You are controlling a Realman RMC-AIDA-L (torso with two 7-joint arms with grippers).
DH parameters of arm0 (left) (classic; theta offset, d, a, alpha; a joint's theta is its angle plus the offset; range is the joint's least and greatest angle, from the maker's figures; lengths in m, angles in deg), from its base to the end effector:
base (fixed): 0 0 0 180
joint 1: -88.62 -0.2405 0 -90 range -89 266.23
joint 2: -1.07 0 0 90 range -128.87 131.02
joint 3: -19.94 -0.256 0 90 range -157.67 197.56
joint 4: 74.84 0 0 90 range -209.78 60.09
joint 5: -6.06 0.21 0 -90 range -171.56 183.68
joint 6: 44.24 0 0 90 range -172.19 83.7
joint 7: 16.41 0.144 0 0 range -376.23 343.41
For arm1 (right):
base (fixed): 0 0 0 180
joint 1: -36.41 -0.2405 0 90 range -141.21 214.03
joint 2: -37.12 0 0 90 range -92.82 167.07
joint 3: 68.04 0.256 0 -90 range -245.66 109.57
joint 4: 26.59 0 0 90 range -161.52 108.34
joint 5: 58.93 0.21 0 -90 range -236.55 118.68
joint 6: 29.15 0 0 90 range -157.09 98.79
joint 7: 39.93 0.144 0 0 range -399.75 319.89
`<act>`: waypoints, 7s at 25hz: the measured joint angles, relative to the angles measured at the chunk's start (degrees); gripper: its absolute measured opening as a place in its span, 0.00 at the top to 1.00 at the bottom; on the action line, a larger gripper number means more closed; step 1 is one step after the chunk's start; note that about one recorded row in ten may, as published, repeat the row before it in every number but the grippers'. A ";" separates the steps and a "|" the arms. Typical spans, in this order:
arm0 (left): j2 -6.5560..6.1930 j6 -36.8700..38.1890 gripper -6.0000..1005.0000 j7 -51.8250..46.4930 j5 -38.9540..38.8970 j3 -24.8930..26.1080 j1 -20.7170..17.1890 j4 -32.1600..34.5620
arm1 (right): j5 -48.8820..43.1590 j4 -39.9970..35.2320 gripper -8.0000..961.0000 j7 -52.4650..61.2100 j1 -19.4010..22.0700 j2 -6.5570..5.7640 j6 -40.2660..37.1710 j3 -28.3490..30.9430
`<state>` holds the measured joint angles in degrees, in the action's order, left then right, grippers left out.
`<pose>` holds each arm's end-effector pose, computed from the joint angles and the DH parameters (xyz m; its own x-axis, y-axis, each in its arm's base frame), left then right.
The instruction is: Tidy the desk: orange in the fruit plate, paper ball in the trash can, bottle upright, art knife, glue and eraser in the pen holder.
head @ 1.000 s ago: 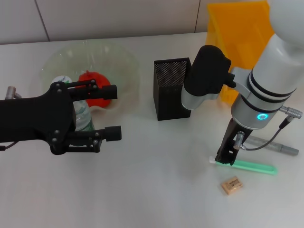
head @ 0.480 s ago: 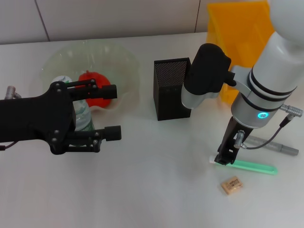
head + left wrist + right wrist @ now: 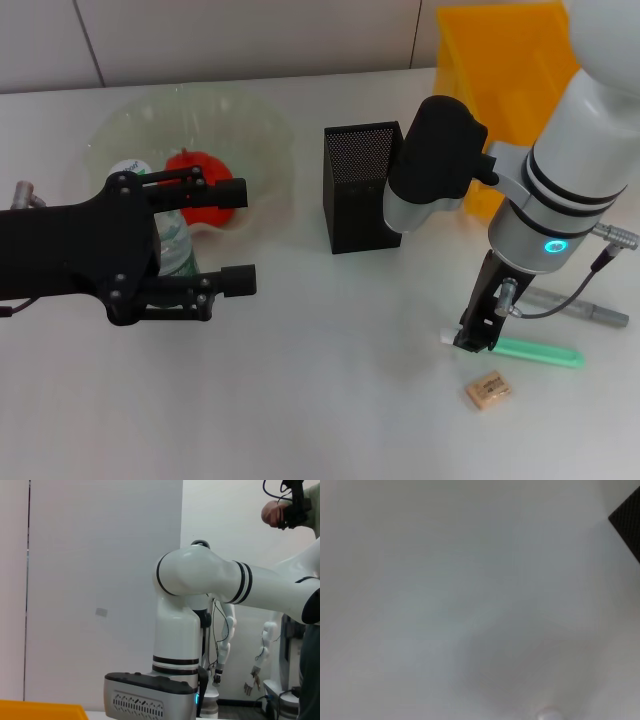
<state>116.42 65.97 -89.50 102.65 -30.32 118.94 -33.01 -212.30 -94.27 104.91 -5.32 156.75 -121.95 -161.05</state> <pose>-0.2050 0.3042 0.0371 0.7464 0.0472 0.6638 0.0524 -0.9986 0.0121 0.1767 0.3390 -0.0453 0.6845 -0.4759 0.5523 -0.3540 -0.8792 -0.3188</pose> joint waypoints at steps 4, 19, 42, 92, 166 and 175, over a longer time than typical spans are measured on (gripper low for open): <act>0.03 0.00 0.22 0.01 0.00 0.00 0.00 0.00 | 0.00 0.00 0.77 0.00 0.07 0.02 0.02 -0.37; 0.05 0.18 0.22 0.23 -0.10 0.00 -0.08 -0.08 | 0.01 0.64 0.78 0.34 -0.11 0.08 0.39 -0.77; -0.13 0.35 0.22 0.23 -0.36 0.09 -0.18 -0.09 | -0.53 0.46 0.95 1.84 0.07 0.08 1.56 -1.87; 0.54 -0.18 0.22 2.41 -0.35 0.77 -0.35 -0.77 | 13.65 -39.20 0.91 -5.78 20.46 -0.17 24.89 10.58; 0.83 -0.98 0.21 4.66 -0.09 0.79 0.18 -2.37 | 65.13 9.31 0.86 -61.96 19.50 -0.45 26.21 26.99; 0.90 -0.97 0.21 4.72 -0.08 0.79 0.17 -2.37 | 65.13 12.15 0.85 -62.87 18.27 -0.45 26.45 29.13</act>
<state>117.32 65.00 -84.78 102.56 -29.53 119.11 -35.38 -147.17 -82.13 42.05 12.96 156.30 -95.49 -131.92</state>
